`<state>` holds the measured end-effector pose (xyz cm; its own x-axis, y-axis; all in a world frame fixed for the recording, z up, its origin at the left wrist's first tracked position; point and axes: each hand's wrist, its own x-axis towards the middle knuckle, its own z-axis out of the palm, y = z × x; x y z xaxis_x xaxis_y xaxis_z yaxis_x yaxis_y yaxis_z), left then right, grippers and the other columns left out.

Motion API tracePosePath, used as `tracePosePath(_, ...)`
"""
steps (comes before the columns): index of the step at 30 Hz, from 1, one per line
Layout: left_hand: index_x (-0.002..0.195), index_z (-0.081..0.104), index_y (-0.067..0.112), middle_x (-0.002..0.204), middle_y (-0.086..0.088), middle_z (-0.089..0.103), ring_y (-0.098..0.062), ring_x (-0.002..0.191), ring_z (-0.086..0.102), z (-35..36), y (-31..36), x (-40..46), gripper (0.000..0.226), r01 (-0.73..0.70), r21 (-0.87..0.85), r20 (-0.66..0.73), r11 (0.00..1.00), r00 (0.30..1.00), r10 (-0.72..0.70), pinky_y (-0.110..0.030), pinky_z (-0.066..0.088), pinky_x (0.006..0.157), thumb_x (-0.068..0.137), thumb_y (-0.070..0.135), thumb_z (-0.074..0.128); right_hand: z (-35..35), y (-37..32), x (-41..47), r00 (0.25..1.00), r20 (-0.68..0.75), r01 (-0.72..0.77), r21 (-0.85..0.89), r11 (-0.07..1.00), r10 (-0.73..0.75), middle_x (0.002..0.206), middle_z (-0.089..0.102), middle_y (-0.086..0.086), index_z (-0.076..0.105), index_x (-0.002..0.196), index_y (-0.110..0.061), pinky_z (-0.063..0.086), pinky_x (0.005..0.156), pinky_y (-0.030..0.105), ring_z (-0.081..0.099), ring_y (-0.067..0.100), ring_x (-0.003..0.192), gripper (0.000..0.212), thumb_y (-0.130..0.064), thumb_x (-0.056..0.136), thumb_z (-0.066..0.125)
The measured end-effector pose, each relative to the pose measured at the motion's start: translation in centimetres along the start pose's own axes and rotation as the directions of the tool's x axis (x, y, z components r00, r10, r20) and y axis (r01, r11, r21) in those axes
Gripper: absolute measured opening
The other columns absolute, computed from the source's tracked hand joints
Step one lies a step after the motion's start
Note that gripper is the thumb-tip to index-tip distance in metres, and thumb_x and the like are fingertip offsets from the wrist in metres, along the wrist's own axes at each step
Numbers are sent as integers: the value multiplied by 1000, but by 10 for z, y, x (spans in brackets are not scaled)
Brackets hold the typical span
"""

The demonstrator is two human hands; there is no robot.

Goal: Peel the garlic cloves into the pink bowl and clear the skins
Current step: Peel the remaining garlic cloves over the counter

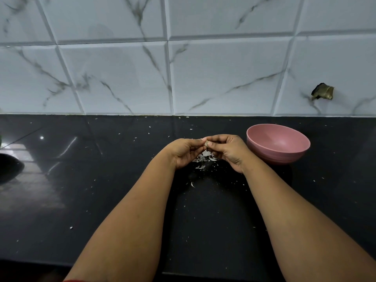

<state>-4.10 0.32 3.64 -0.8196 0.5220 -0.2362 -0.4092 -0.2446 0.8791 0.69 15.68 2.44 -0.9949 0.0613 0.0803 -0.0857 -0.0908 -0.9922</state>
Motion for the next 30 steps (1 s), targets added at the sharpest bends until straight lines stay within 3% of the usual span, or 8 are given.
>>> tracePosePath(6, 89, 65, -3, 80, -9, 65, -7, 64, 67, 5, -6, 6, 11, -124, 47, -28, 991, 992, 125, -13, 55, 65, 94, 1, 56, 6, 1, 5, 993, -106, 43, -47, 998, -48, 69, 72, -5, 73, 91, -10, 50, 61, 15, 62, 2, 60, 14, 1, 84, 68)
tracePosePath(11, 87, 61, -5, 82, -12, 65, -13, 68, 67, 15, -9, 1, 22, -197, 104, 14, 975, 980, 197, -17, 55, 69, 100, 4, 46, 9, 1, 8, 983, -160, 77, -68, 995, -87, 84, 72, 6, 73, 94, -5, 50, 61, 15, 65, 4, 66, 14, 2, 83, 68)
tracePosePath(17, 81, 57, 8, 62, 2, 58, -7, 54, 53, 18, -9, -2, 25, -201, 230, -11, 952, 978, 209, -17, 43, 51, 102, 13, 44, 13, -1, 7, 978, -186, 90, -51, 995, -98, 85, 73, 7, 73, 89, -9, 55, 69, 19, 69, 9, 73, 13, 2, 83, 69)
tracePosePath(20, 80, 55, 12, 67, 1, 47, -6, 51, 44, 18, -7, 0, 23, -185, 116, -23, 976, 982, 189, -16, 32, 45, 100, 16, 46, 15, -7, 6, 974, -193, 118, -15, 993, -118, 81, 73, 3, 72, 85, -12, 54, 67, 16, 68, 7, 72, 13, 1, 82, 70)
tracePosePath(23, 79, 57, 13, 66, 3, 48, -5, 50, 44, 15, -7, 0, 22, -149, 58, -4, 987, 989, 149, -16, 33, 44, 99, 18, 49, 16, -8, 5, 977, -193, 102, 30, 994, -94, 78, 72, 2, 72, 84, -12, 53, 66, 15, 68, 7, 71, 13, 1, 82, 70)
tracePosePath(30, 85, 68, 9, 73, -2, 67, -8, 63, 60, 8, -16, 9, 3, -319, 413, -179, 853, 890, 420, -17, 50, 59, 87, 8, 71, 9, 5, 9, 938, -324, 98, -90, 991, -122, 88, 72, 9, 72, 83, -15, 53, 74, 20, 65, 11, 80, 12, -4, 79, 76)
